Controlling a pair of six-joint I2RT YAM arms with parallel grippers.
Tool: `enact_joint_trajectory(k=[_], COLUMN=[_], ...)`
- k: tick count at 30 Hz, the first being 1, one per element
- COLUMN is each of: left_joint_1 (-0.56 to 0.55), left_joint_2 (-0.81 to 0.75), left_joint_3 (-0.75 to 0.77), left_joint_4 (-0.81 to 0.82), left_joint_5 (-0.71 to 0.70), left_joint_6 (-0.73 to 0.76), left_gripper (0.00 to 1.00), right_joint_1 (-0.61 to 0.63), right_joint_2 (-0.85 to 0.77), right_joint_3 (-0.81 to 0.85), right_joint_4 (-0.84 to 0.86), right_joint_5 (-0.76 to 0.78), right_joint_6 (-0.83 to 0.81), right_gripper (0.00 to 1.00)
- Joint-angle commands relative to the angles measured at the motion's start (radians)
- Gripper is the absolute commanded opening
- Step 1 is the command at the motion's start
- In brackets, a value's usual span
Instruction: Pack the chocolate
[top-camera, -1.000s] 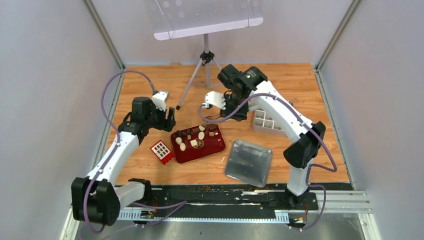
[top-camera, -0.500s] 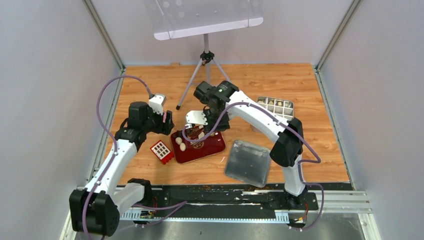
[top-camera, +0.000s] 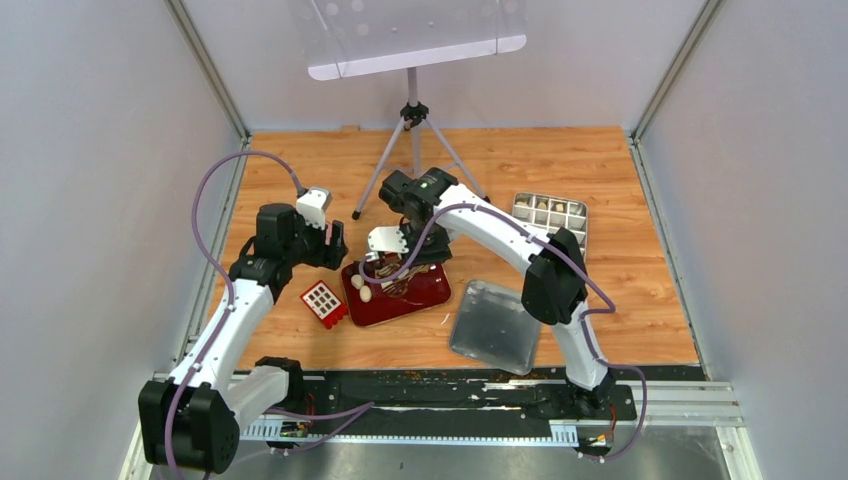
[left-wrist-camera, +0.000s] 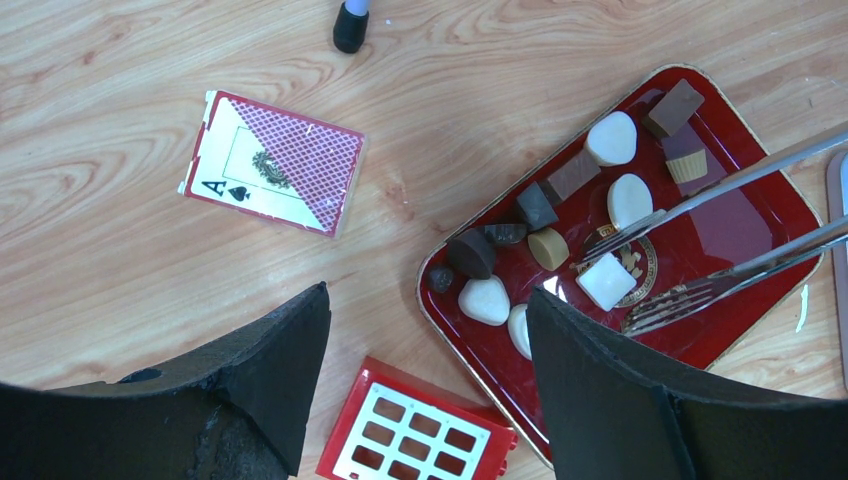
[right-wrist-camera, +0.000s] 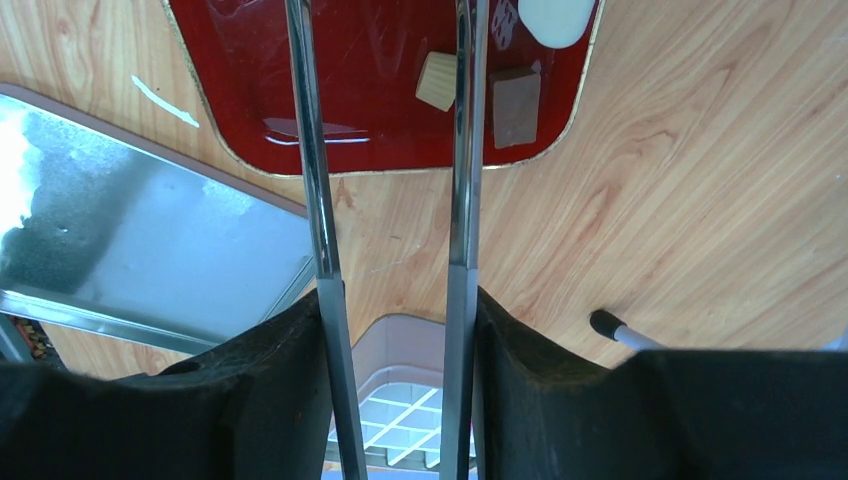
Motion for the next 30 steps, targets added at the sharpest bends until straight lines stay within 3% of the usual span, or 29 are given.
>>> enact_joint_trajectory(k=[1,8,13,17,23,30], left_joint_1=[0.009,0.012,0.012,0.011,0.012,0.012], left_joint_2=[-0.021,-0.011,0.008,0.027,0.063,0.114], left_joint_3=[0.0,0.003,0.006,0.007,0.019,0.042], left_joint_4=[0.022,0.026,0.036,0.044,0.053,0.036], left_joint_5=[0.005,0.008,0.024,0.025,0.035,0.042], left_joint_6=[-0.018,-0.018,-0.017,-0.029,-0.051,-0.047], left_gripper=[0.8,0.8,0.8,0.8,0.8,0.79], right_joint_1=[0.003,0.005,-0.015,-0.071,-0.297,-0.666], right_joint_2=[0.03,0.02,-0.079,-0.219,-0.398,-0.46], right_joint_3=[0.066,0.072,0.109,0.044,-0.194,-0.267], right_joint_4=[0.019,-0.017,-0.041,-0.053,-0.037,-0.055], right_joint_5=[-0.012,0.001,-0.001,-0.039,-0.038,0.049], right_joint_6=[-0.021,-0.043,-0.042,-0.02,0.01,0.003], right_gripper=[0.45,0.25,0.21,0.2,0.2,0.2])
